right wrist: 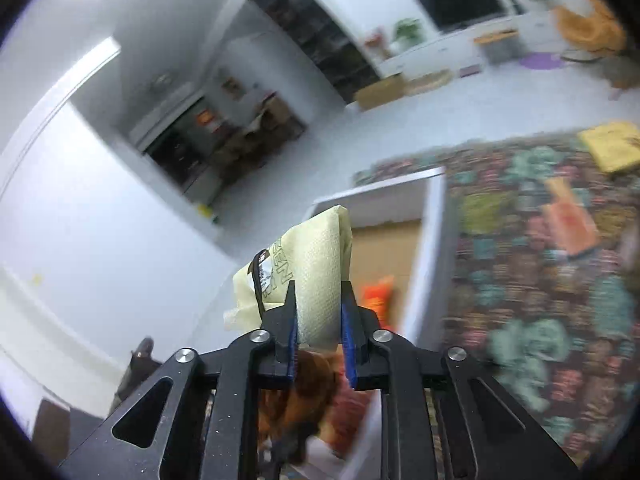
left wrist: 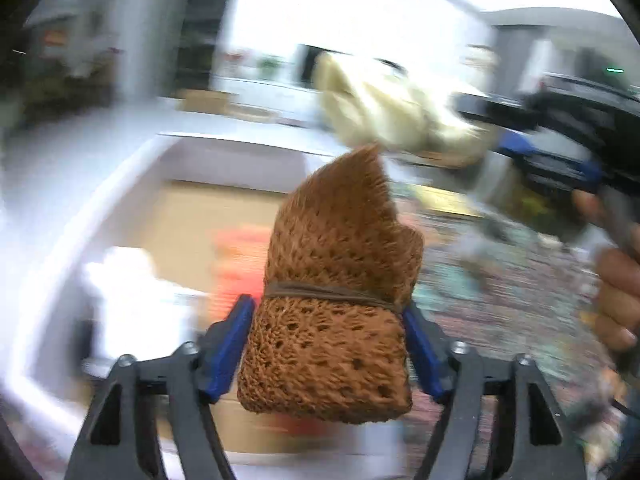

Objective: Organize soft objects
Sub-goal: 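Carry the brown knitted bundle into the white box and release it, then lower the left tool onto the black claw hair clip on the rug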

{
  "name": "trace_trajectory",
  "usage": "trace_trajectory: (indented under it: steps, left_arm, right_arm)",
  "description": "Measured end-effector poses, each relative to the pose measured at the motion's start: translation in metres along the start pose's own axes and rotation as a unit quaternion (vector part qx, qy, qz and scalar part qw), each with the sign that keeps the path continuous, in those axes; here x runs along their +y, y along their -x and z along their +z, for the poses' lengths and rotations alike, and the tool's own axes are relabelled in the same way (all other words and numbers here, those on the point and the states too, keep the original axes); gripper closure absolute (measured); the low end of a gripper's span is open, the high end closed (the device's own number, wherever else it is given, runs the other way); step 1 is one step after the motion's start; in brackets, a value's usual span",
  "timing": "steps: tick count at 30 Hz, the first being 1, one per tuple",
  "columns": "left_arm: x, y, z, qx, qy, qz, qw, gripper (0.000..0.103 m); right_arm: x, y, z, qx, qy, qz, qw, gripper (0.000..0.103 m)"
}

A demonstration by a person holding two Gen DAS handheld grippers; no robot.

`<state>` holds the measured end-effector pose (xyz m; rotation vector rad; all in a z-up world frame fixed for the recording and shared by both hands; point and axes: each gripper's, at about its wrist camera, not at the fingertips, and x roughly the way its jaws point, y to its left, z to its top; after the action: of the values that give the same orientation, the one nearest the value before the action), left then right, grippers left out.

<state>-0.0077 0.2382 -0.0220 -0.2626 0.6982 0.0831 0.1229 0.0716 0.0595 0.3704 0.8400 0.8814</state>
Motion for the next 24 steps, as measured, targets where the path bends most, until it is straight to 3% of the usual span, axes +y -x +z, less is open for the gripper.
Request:
trace_trajectory:
  steps: [1,2,5,9,13,18,22,24]
  left_arm:
    - [0.02,-0.002,0.002,0.001,0.007,0.043,0.9991,0.001]
    - [0.037,-0.005,0.003,0.004,0.016,0.077,0.9969,0.0]
    - [0.08,-0.011,0.003,0.025,0.045,0.135,0.9895,0.0]
    - [0.096,-0.012,-0.001,0.019,0.069,0.14,0.9876,0.0]
    - [0.078,-0.016,-0.004,0.016,0.06,0.09,0.994,0.0]
    - [0.003,-0.018,-0.009,0.022,-0.008,0.006,0.9997,0.0]
    - [-0.085,-0.014,-0.028,0.046,-0.085,-0.095,0.9908,0.0]
    - [-0.126,-0.016,-0.042,0.068,-0.123,-0.133,0.981,0.0]
  right_arm:
    - [0.009,-0.013,-0.006,0.009,0.013,-0.003,1.0,0.028]
    - [0.015,-0.028,-0.01,0.024,0.025,-0.012,0.999,0.012]
    - [0.013,-0.036,-0.029,0.024,0.054,-0.042,0.997,0.012]
    - [-0.026,-0.013,-0.048,0.006,0.064,-0.127,0.99,0.012]
    - [-0.098,0.023,-0.079,-0.009,0.053,-0.247,0.967,0.012]
    - [-0.2,0.068,-0.145,0.013,0.028,-0.42,0.907,0.012]
    - [-0.254,0.11,-0.183,0.001,-0.02,-0.49,0.872,0.012]
    - [-0.268,0.134,-0.186,-0.018,-0.079,-0.488,0.869,0.012]
